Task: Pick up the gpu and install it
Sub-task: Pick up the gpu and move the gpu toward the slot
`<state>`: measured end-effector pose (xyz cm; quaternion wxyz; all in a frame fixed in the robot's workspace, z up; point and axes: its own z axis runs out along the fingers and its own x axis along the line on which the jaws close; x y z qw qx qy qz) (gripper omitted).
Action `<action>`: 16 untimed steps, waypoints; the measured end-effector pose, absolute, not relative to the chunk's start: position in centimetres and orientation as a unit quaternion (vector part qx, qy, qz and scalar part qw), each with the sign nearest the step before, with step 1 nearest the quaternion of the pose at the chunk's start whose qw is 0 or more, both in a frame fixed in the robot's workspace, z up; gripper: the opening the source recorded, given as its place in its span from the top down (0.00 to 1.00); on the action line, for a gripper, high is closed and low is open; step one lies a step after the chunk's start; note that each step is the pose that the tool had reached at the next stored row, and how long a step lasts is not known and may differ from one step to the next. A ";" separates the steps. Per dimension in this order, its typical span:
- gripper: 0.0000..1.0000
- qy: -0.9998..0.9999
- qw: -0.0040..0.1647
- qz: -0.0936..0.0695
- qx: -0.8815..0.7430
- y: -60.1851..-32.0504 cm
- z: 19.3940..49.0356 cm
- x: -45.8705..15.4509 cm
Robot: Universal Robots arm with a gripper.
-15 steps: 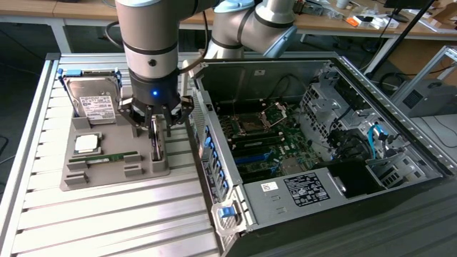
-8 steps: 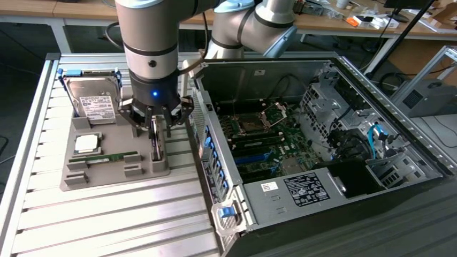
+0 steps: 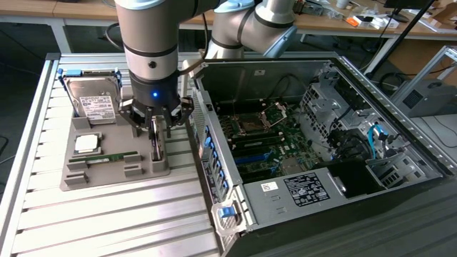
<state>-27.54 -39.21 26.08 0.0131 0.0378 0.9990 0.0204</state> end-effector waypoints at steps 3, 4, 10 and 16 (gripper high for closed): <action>0.58 0.999 0.013 0.020 0.038 -39.2 26.0 -27.5; 0.58 0.999 0.013 0.020 0.038 -39.2 26.0 -27.5; 0.58 0.999 0.013 0.020 0.038 -39.2 25.9 -27.5; 0.58 0.999 0.013 0.020 0.038 -39.2 25.7 -27.5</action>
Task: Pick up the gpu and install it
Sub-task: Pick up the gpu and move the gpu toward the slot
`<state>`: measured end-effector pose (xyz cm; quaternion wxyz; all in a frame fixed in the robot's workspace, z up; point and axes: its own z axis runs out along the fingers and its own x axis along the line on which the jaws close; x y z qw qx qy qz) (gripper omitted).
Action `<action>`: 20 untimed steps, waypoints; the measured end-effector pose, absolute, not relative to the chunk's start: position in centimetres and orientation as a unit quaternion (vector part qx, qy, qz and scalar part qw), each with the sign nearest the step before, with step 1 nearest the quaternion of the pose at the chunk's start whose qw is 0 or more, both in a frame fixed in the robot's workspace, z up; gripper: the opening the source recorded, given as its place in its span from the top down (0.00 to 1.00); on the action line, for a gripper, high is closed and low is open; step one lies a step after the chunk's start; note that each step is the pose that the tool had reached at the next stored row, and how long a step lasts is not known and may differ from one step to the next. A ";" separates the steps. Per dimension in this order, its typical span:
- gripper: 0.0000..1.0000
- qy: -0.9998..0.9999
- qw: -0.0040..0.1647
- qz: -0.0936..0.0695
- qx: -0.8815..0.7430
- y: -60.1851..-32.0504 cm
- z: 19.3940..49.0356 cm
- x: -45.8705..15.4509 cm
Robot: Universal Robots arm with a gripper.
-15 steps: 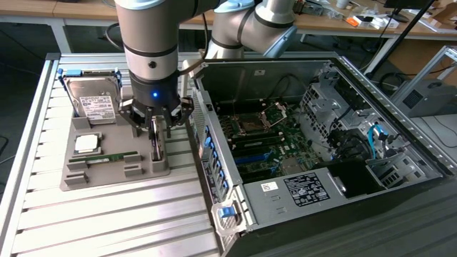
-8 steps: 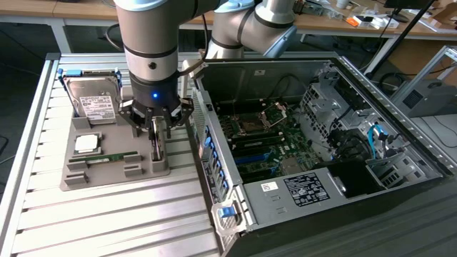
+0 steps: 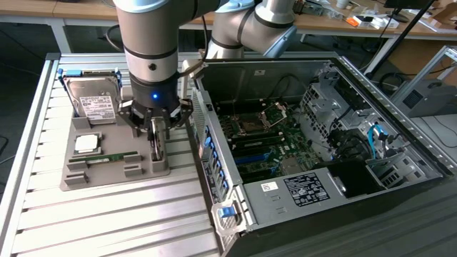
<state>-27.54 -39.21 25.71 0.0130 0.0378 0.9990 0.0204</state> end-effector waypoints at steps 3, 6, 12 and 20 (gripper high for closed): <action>0.58 0.999 0.013 0.020 0.038 -39.2 25.6 -27.5; 0.58 0.999 0.013 0.020 0.038 -39.2 25.5 -27.5; 0.58 0.999 0.013 0.020 0.038 -39.2 25.3 -27.5; 0.58 0.999 0.014 0.021 0.038 -39.2 25.5 -27.5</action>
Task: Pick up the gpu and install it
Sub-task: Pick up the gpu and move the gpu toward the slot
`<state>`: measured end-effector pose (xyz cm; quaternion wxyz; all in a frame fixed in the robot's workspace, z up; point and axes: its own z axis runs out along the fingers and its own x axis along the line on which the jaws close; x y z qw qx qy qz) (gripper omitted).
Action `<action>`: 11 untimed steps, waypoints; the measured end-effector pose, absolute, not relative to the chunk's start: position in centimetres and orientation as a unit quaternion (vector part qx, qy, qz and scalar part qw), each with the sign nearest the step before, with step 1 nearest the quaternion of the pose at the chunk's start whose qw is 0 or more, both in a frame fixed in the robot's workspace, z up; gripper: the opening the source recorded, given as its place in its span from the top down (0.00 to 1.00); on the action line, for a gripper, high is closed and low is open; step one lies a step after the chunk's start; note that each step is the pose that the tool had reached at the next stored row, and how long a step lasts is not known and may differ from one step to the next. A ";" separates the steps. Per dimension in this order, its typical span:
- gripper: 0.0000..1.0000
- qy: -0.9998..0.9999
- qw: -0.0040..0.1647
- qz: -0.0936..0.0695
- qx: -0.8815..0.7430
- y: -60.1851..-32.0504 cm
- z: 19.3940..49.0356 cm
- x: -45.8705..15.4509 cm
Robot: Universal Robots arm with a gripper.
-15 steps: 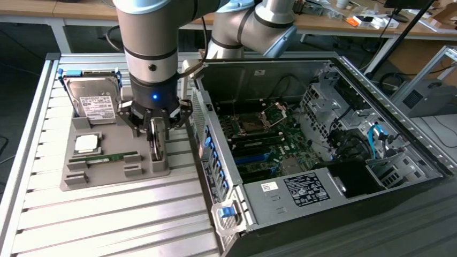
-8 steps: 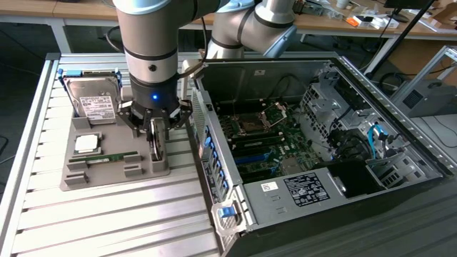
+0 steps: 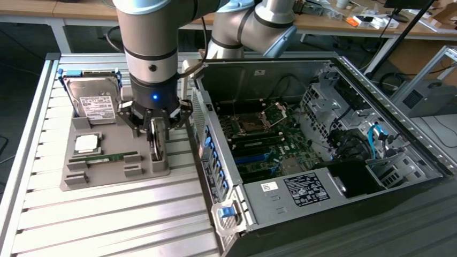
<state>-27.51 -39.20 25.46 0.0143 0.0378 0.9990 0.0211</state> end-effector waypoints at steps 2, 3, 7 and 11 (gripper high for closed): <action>0.58 0.999 0.014 0.021 0.038 -39.2 25.8 -27.5; 0.58 0.999 0.014 0.020 0.038 -39.2 26.1 -27.5; 0.58 0.999 0.014 0.020 0.038 -39.2 27.0 -27.5; 0.58 0.999 0.014 0.020 0.038 -38.7 27.0 -27.7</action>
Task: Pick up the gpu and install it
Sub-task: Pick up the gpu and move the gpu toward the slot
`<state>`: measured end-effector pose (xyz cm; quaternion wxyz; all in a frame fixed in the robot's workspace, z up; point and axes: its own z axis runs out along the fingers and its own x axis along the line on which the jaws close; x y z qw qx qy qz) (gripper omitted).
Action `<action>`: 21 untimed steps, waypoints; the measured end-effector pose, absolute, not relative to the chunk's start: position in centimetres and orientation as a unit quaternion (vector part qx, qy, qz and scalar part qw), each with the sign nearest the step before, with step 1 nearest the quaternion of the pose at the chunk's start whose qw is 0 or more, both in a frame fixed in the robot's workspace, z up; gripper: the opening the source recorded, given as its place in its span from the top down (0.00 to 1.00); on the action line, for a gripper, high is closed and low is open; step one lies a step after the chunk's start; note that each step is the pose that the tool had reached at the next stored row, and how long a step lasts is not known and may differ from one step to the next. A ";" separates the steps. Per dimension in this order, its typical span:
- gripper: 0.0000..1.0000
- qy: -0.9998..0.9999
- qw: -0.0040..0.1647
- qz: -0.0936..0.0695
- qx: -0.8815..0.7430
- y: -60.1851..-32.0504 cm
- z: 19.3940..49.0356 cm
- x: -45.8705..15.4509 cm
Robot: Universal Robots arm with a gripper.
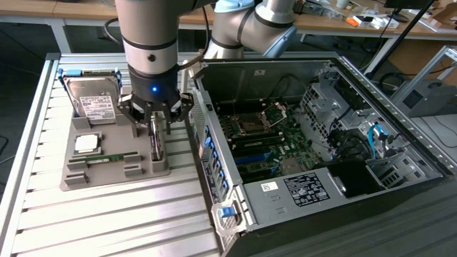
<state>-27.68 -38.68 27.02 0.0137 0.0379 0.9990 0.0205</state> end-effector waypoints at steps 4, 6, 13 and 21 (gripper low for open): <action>0.58 0.999 0.014 0.021 0.038 -37.4 26.8 -28.2; 0.58 0.999 0.014 0.022 0.038 -36.2 26.4 -28.3; 0.73 0.999 0.012 0.022 0.038 -35.9 24.2 -28.8; 0.73 0.999 0.012 0.022 0.038 -35.9 24.2 -28.8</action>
